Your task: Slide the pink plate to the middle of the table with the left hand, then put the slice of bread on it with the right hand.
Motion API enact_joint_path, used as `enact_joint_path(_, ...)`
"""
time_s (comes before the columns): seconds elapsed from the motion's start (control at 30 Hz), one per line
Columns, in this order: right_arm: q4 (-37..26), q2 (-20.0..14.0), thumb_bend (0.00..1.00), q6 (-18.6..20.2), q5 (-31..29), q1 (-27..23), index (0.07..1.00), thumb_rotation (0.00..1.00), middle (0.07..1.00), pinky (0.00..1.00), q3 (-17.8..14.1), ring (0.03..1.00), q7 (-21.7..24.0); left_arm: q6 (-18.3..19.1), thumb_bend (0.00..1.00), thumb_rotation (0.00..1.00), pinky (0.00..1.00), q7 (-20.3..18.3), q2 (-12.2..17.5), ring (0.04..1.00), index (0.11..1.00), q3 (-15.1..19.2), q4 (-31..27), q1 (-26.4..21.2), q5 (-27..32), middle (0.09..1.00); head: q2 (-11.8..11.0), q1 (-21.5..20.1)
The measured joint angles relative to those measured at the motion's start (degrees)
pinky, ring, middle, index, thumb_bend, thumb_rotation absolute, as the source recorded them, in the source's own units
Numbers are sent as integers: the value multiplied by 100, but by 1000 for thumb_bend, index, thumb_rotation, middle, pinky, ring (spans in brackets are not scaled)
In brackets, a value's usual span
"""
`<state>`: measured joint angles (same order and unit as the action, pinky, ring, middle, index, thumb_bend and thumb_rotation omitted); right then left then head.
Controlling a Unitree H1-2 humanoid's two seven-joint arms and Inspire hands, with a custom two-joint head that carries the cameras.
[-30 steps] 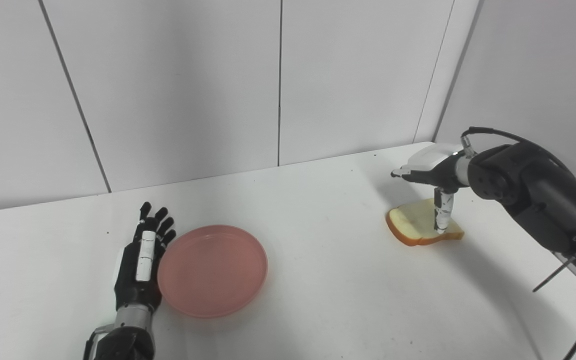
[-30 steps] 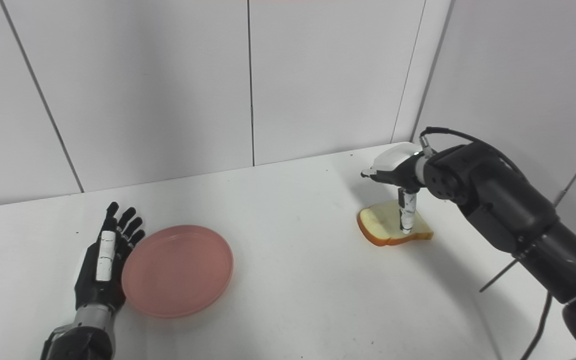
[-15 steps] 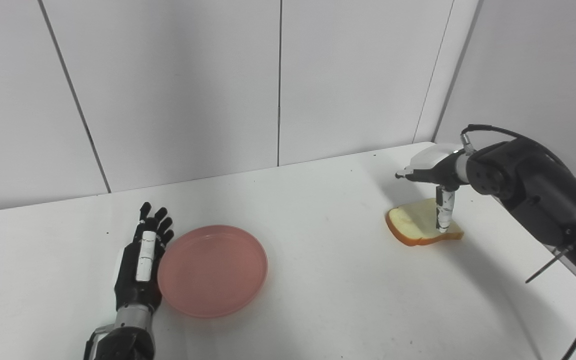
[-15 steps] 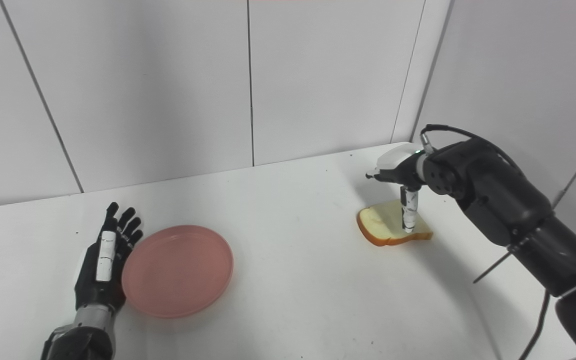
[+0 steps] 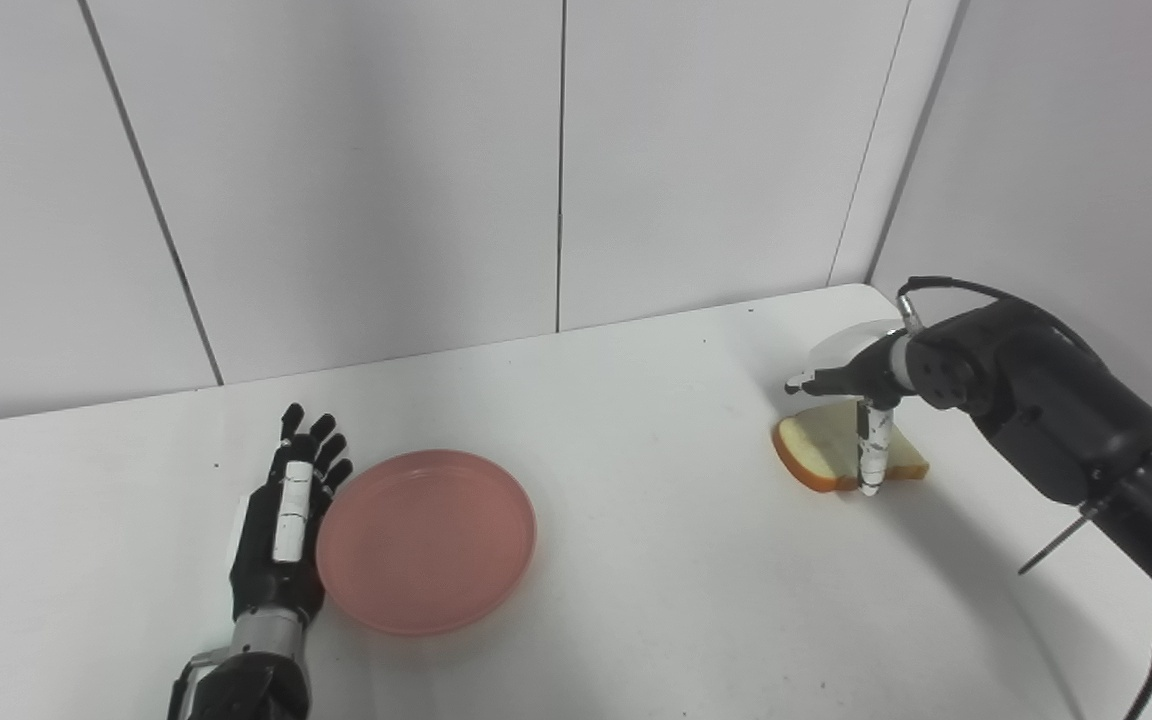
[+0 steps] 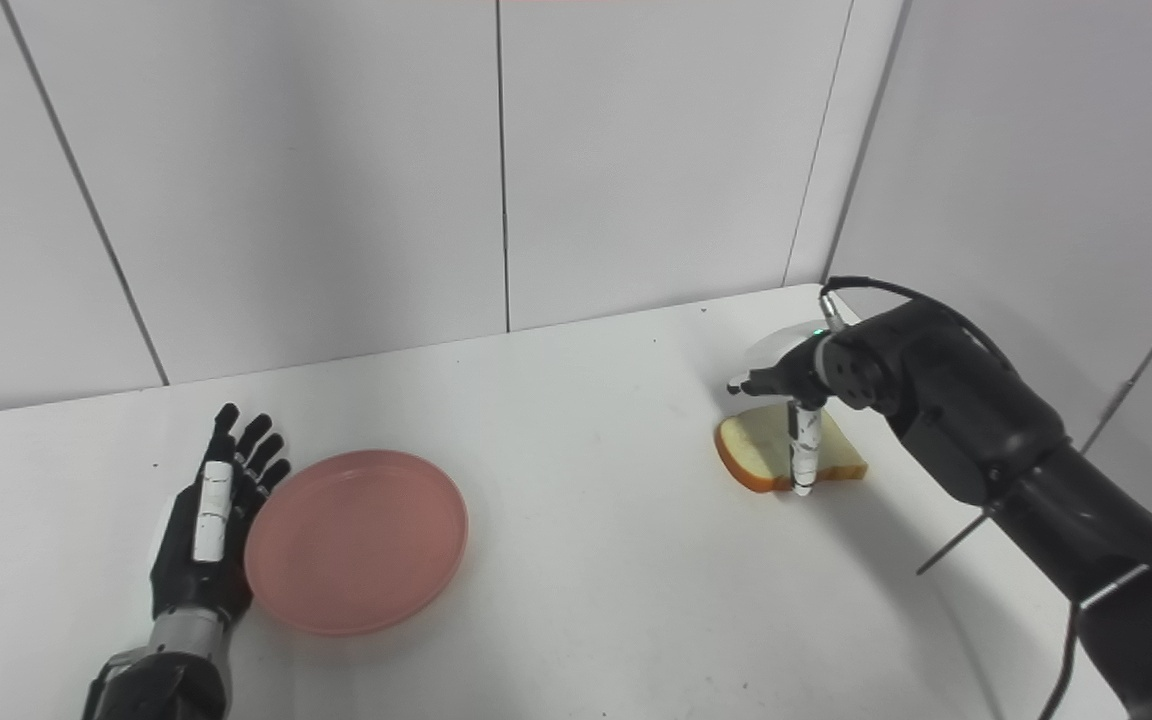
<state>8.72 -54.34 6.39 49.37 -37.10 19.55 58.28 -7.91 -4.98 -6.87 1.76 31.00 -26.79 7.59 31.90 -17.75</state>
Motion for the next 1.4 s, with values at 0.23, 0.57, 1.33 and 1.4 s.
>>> enact_joint_path(0.23, 258, 1, 1000, -192, -92, 2, 985, 253, 1000, 1000, 1, 998, -414, 2, 914, 821, 917, -2, 6, 939, 1000, -6, -14, 5, -4, 952, 0, 9)
enact_joint_path(0.57, 400, -11, 1000, -528, -8, 62, 952, 257, 995, 1000, 38, 998, -867, 3, 917, 806, 935, -9, 10, 938, 1000, -3, -16, 5, 26, 942, 9, 9)
enact_joint_path(1.33, 1408, -6, 1000, -918, -415, 218, 953, 280, 1000, 988, -48, 994, -1785, 16, 936, 791, 940, -9, 11, 937, 1000, 13, -53, 33, 46, 939, 35, 26)
enact_joint_path(1.4, 1424, -6, 1000, -918, -416, 211, 952, 281, 1000, 990, -46, 995, -1795, 16, 941, 791, 940, -9, 11, 938, 1000, 11, -56, 35, 45, 942, 35, 26)
